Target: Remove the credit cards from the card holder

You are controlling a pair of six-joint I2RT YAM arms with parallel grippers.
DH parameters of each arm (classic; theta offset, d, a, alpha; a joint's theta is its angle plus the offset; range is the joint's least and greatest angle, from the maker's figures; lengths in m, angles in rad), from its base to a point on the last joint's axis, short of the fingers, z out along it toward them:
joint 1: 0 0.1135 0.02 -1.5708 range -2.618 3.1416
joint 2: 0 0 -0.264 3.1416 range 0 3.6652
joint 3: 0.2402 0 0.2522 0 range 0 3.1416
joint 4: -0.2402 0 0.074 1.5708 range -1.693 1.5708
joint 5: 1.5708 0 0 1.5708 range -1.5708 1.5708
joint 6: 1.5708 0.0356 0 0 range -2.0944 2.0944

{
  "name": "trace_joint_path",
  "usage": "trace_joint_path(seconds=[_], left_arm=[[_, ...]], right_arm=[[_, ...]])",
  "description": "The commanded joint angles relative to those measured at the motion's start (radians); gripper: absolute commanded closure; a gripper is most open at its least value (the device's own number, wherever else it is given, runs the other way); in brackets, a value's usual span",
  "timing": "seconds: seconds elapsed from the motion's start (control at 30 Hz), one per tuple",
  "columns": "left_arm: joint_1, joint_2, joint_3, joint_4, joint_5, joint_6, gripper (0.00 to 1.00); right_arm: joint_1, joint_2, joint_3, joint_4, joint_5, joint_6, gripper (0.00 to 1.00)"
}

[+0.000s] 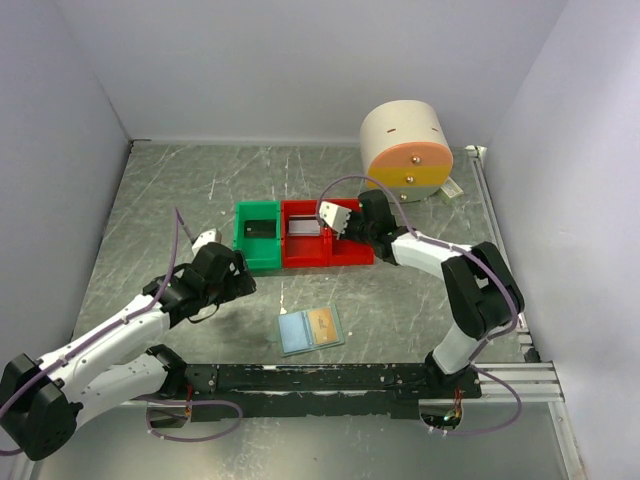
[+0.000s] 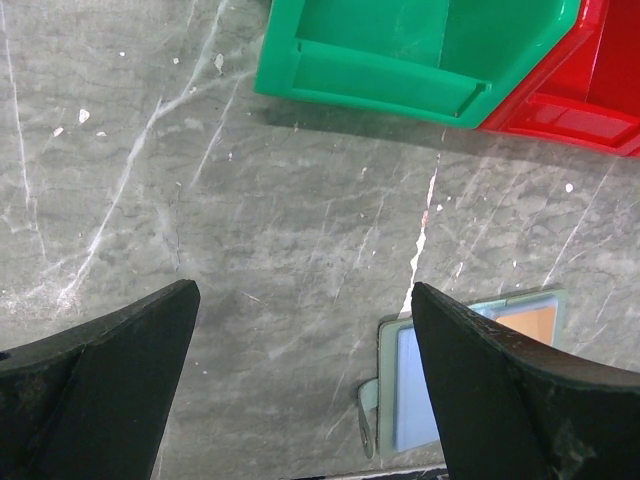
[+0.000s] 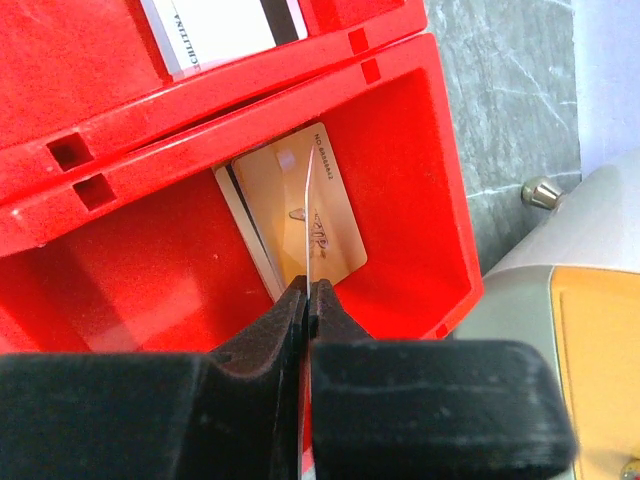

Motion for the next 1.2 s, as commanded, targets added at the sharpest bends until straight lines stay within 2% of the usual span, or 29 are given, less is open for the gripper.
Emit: trace_joint_path(seconds=[0.0,0.23,0.37,0.77,0.9,1.0,1.1,1.17], left_arm=[[0.011,-0.023,0.033,-0.02,-0.017,0.014,0.0],[0.012,-0.014,0.033,-0.009,-0.011,0.018,0.0],[0.014,-0.003,0.031,0.001,-0.005,0.021,0.01],[0.022,-0.003,0.031,0.003,0.003,0.036,0.01],[0.023,-0.01,0.03,-0.006,0.003,0.037,0.01],[0.023,-0.022,0.03,-0.014,-0.002,0.035,0.01],[0.025,-0.033,0.029,-0.016,-0.002,0.035,0.01],[0.024,-0.037,0.028,-0.018,-0.001,0.035,0.01]], right_arm=[[0.005,0.034,0.023,0.073,0.058,-0.032,1.0],[0.007,0.094,0.028,0.149,0.088,-0.073,1.0],[0.004,0.114,0.025,0.17,0.049,-0.097,1.0],[0.005,0.157,0.04,0.144,0.03,-0.158,0.95],[0.005,0.169,0.048,0.126,0.034,-0.164,0.84],[0.005,0.172,0.047,0.129,0.039,-0.154,0.81],[0.005,0.164,0.046,0.109,0.022,-0.146,0.73],[0.005,0.155,0.044,0.099,0.015,-0.135,0.71]])
